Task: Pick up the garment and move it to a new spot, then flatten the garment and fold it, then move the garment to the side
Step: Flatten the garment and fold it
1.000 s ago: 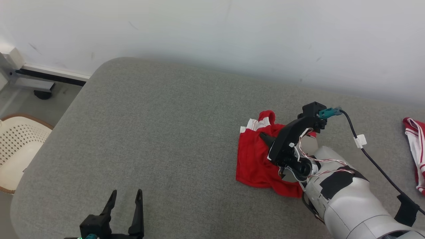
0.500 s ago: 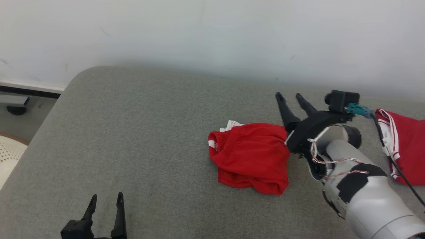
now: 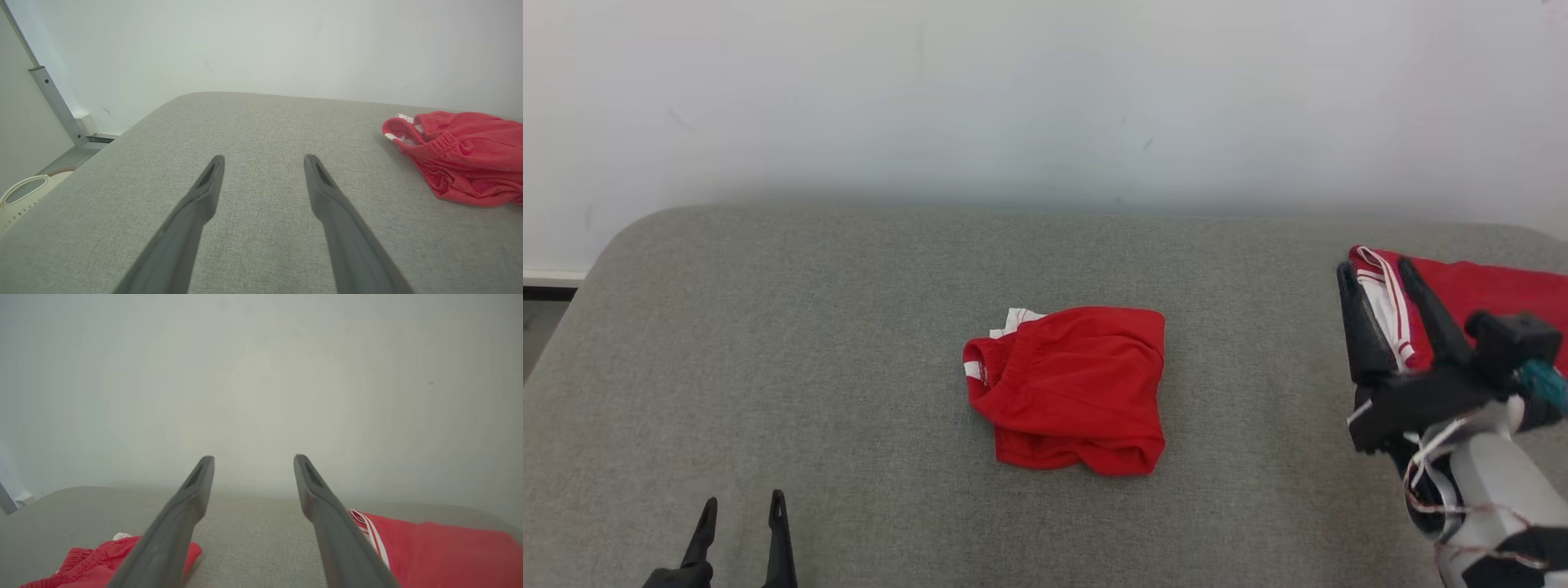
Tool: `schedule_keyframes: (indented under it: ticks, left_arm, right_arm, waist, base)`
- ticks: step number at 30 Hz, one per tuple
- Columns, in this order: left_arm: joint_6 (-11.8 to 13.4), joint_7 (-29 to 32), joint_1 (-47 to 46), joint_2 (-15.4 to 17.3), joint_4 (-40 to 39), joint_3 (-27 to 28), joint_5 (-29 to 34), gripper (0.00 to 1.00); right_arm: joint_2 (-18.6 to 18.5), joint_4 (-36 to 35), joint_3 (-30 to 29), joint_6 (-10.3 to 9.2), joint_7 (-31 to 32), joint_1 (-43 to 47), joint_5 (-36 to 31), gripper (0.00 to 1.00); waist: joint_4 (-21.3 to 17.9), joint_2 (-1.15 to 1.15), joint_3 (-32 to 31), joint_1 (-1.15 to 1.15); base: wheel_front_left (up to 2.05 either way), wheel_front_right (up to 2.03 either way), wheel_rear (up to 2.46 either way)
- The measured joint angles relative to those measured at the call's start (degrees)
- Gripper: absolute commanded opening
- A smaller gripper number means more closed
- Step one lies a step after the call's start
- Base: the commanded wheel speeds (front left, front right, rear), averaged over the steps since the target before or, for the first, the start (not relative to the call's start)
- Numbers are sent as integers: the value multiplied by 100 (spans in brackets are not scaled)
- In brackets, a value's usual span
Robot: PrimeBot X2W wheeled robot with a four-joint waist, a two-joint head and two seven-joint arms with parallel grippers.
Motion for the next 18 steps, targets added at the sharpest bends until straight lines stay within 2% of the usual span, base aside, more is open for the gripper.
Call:
schedule_keyframes:
  ticks: [3,11,14,18]
  left_arm:
    - [37,0,69,27,-41,-21,52,100]
    - [124,27,193,156,-109,-93,169,100]
    - [143,43,258,199,-181,-81,169,100]
    - [183,42,332,223,-232,-70,168,100]
  right_arm:
    - [205,-631,-554,0,-1,789,-568,100]
    - [1000,-1779,-1673,0,0,2236,-1307,100]
    - [1305,-2115,-1863,0,-2,2621,-1467,100]
    - [1495,-2315,-1873,0,-1,2971,-1622,100]
  waist:
    - [-78,0,-51,0]
    - [-206,0,-194,0]
    - [-237,0,-258,-1]
    - [-288,0,-309,-1]
  base:
    - [0,0,0]
    - [0,0,0]
    - [0,0,0]
    - [0,0,0]
